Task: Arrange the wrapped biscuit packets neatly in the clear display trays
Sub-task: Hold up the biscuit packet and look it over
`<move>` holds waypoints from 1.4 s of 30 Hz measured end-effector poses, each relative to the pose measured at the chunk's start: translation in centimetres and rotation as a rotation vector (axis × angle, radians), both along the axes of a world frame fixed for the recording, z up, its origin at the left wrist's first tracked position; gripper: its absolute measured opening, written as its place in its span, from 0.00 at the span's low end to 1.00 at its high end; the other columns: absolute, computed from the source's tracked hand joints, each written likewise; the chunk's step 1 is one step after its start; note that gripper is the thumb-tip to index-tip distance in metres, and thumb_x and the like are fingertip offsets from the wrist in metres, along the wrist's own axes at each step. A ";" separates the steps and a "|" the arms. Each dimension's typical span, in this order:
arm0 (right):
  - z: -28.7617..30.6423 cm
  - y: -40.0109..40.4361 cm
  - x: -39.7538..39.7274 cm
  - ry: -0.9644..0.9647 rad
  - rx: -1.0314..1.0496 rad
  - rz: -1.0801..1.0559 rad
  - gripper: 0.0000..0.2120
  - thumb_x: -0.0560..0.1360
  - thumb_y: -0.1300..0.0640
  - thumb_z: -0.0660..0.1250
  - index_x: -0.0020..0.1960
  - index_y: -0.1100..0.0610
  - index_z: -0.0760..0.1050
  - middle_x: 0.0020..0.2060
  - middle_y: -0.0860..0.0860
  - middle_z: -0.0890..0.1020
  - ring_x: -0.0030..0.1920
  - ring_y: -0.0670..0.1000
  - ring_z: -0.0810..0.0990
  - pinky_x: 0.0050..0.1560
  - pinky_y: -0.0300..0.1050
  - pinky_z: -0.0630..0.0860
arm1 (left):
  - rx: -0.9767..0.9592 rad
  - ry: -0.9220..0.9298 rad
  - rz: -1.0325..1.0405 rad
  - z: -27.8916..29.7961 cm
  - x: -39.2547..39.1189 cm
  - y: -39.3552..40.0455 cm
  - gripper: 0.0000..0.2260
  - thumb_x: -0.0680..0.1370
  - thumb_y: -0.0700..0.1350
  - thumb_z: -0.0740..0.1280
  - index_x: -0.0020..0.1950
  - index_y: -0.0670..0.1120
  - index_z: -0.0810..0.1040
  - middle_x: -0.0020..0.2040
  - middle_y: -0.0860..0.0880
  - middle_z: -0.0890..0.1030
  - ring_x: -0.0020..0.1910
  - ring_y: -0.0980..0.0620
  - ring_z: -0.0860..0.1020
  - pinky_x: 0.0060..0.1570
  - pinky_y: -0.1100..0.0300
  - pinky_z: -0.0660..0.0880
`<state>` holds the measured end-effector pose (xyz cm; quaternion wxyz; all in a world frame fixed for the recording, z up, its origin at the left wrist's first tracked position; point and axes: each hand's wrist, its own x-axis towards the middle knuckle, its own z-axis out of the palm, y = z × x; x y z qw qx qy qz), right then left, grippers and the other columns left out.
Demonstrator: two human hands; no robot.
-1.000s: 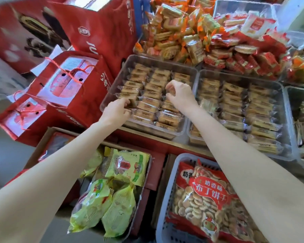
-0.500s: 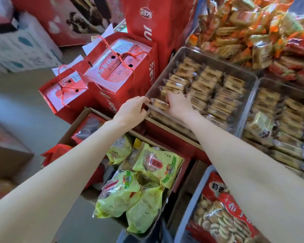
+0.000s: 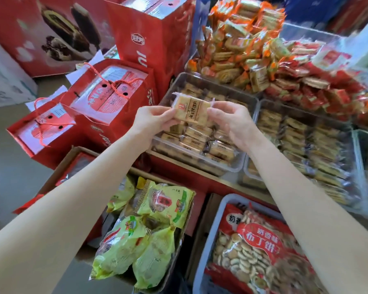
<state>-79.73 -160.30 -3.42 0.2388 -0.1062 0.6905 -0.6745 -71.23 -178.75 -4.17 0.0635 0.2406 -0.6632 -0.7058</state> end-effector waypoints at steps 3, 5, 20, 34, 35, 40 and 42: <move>0.5 1.5 0.8 -0.066 -0.072 -0.050 0.05 0.71 0.62 0.71 0.47 0.60 0.79 0.46 0.56 0.84 0.50 0.53 0.83 0.54 0.44 0.78 | 0.162 0.028 -0.008 1.0 0.3 0.9 0.08 0.75 0.39 0.69 0.53 0.37 0.80 0.48 0.41 0.83 0.46 0.50 0.83 0.49 0.64 0.79; 1.1 2.1 1.1 -0.081 -0.102 -0.090 0.03 0.71 0.63 0.71 0.44 0.60 0.79 0.43 0.54 0.84 0.47 0.52 0.83 0.53 0.42 0.79 | 0.222 0.063 -0.023 1.5 0.5 1.4 0.07 0.75 0.38 0.68 0.52 0.37 0.80 0.48 0.40 0.83 0.47 0.49 0.83 0.50 0.63 0.79; 3.1 4.6 1.7 0.111 0.197 -0.216 0.03 0.75 0.63 0.69 0.43 0.60 0.75 0.43 0.59 0.83 0.42 0.54 0.84 0.44 0.46 0.82 | -0.129 0.070 0.048 3.9 0.2 5.8 0.03 0.76 0.36 0.67 0.43 0.40 0.77 0.43 0.43 0.82 0.43 0.51 0.83 0.47 0.63 0.80; 2.5 9.2 -0.3 0.390 0.251 -0.118 0.09 0.78 0.63 0.64 0.42 0.52 0.72 0.43 0.64 0.80 0.46 0.65 0.81 0.47 0.62 0.79 | 0.042 0.016 -0.062 5.1 -2.3 9.1 0.11 0.78 0.39 0.64 0.60 0.40 0.74 0.48 0.46 0.80 0.46 0.56 0.80 0.41 0.69 0.77; 2.5 9.4 -0.4 0.379 0.245 -0.109 0.07 0.78 0.63 0.64 0.44 0.53 0.72 0.44 0.64 0.80 0.45 0.63 0.82 0.47 0.61 0.80 | 0.021 0.005 -0.078 5.0 -2.5 9.4 0.10 0.79 0.39 0.64 0.59 0.39 0.76 0.47 0.47 0.81 0.46 0.56 0.80 0.40 0.70 0.77; 2.3 10.3 -1.0 0.323 0.279 -0.117 0.07 0.78 0.58 0.64 0.53 0.58 0.79 0.45 0.59 0.83 0.38 0.52 0.81 0.38 0.45 0.82 | -0.026 -0.059 -0.099 4.5 -3.3 10.0 0.08 0.78 0.38 0.65 0.56 0.38 0.78 0.46 0.45 0.82 0.40 0.56 0.82 0.36 0.69 0.77; 1.9 10.3 -1.7 0.365 0.358 -0.208 0.08 0.78 0.60 0.65 0.53 0.60 0.82 0.44 0.55 0.83 0.40 0.51 0.81 0.38 0.43 0.81 | -0.075 -0.064 -0.140 4.2 -3.6 10.4 0.07 0.78 0.38 0.66 0.54 0.38 0.79 0.45 0.45 0.82 0.38 0.57 0.82 0.37 0.69 0.77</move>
